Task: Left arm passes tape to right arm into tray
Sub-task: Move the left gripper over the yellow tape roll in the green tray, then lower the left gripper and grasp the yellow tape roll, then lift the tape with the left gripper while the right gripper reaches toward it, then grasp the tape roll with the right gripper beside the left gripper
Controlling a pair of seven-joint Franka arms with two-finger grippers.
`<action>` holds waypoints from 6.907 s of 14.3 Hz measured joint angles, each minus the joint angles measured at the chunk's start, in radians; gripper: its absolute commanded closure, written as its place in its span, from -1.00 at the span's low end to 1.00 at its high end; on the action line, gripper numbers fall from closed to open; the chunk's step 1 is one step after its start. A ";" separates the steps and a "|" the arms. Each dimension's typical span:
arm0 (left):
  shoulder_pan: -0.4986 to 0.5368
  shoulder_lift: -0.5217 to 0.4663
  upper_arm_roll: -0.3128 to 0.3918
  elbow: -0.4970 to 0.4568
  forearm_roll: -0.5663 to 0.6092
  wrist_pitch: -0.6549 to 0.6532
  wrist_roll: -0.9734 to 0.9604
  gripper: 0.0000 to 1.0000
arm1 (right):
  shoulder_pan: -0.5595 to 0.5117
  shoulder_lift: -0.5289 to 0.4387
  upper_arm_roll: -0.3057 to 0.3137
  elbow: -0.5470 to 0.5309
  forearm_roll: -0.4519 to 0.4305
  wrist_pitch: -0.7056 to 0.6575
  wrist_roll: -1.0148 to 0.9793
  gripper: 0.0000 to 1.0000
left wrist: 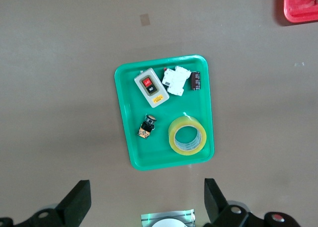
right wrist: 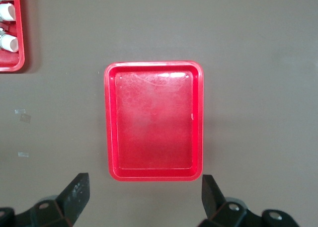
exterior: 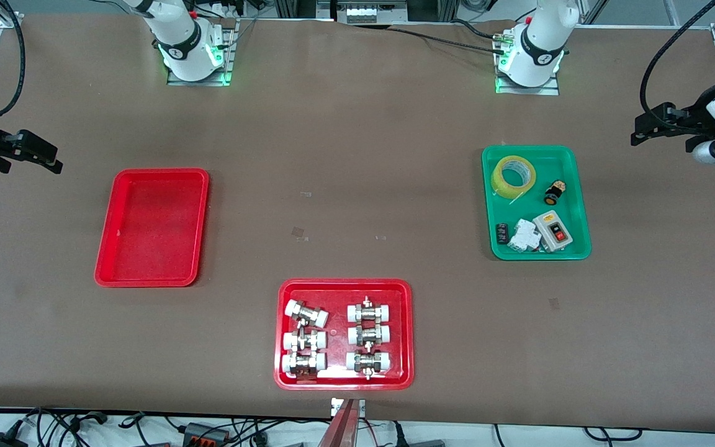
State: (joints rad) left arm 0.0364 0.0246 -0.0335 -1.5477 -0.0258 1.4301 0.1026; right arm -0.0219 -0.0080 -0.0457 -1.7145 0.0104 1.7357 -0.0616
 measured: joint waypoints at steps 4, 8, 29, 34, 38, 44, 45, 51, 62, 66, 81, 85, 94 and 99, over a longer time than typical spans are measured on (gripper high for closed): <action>0.000 0.001 0.000 -0.013 -0.001 -0.019 0.000 -1.00 | 0.000 -0.002 0.000 0.000 0.000 -0.002 0.000 -1.00; 0.001 0.005 0.000 -0.137 -0.011 -0.007 -0.003 -1.00 | 0.000 -0.002 0.000 0.000 0.000 -0.002 0.000 -1.00; -0.005 0.203 -0.026 -0.869 -0.146 0.806 -0.093 -0.86 | 0.011 0.005 0.007 0.004 0.000 -0.006 0.000 -1.00; -0.005 0.211 -0.053 -0.880 -0.162 0.817 -0.098 -0.01 | 0.011 0.004 0.007 0.004 0.000 -0.006 0.000 -1.00; -0.004 0.211 -0.061 -0.880 -0.164 0.812 -0.099 0.39 | 0.011 0.004 0.006 0.004 0.000 -0.006 0.000 -1.00; 0.001 0.208 -0.061 -0.876 -0.164 0.809 -0.098 0.62 | 0.011 0.005 0.006 0.004 0.000 -0.006 0.000 -1.00; 0.001 0.208 -0.061 -0.875 -0.164 0.807 -0.098 0.62 | 0.011 0.006 0.006 0.004 0.000 -0.007 0.000 -1.00; 0.006 0.195 -0.061 -0.681 -0.164 0.564 -0.098 0.68 | 0.010 0.021 0.004 0.004 0.000 -0.017 0.000 -1.00; -0.137 0.276 -0.187 -0.308 -0.482 0.376 -0.333 0.82 | 0.041 0.121 0.011 0.003 0.158 -0.103 -0.007 -1.00; -0.231 0.372 -0.196 -0.122 -0.720 0.377 -0.445 0.81 | 0.106 0.180 0.015 0.002 0.321 -0.088 -0.030 -1.00; -0.306 0.458 -0.195 0.011 -1.071 0.555 -0.500 0.81 | 0.290 0.396 0.022 0.252 0.783 0.052 -0.134 -1.00; -0.306 0.458 -0.195 0.012 -1.071 0.555 -0.500 0.81 | 0.362 0.397 0.022 0.259 0.783 0.117 -0.074 -1.00; -0.305 0.458 -0.194 0.012 -1.071 0.555 -0.500 0.81 | 0.544 0.397 0.023 0.319 0.707 0.255 0.290 -1.00; -0.305 0.458 -0.194 0.013 -1.071 0.555 -0.500 0.81 | 0.552 0.397 0.018 0.319 0.680 0.260 0.301 -1.00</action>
State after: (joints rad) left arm -0.2689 0.4826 -0.2278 -1.5351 -1.0970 1.9851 -0.3978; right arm 0.5301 0.3895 -0.0280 -1.3951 0.6901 1.9960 0.2390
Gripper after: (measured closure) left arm 0.784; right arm 0.000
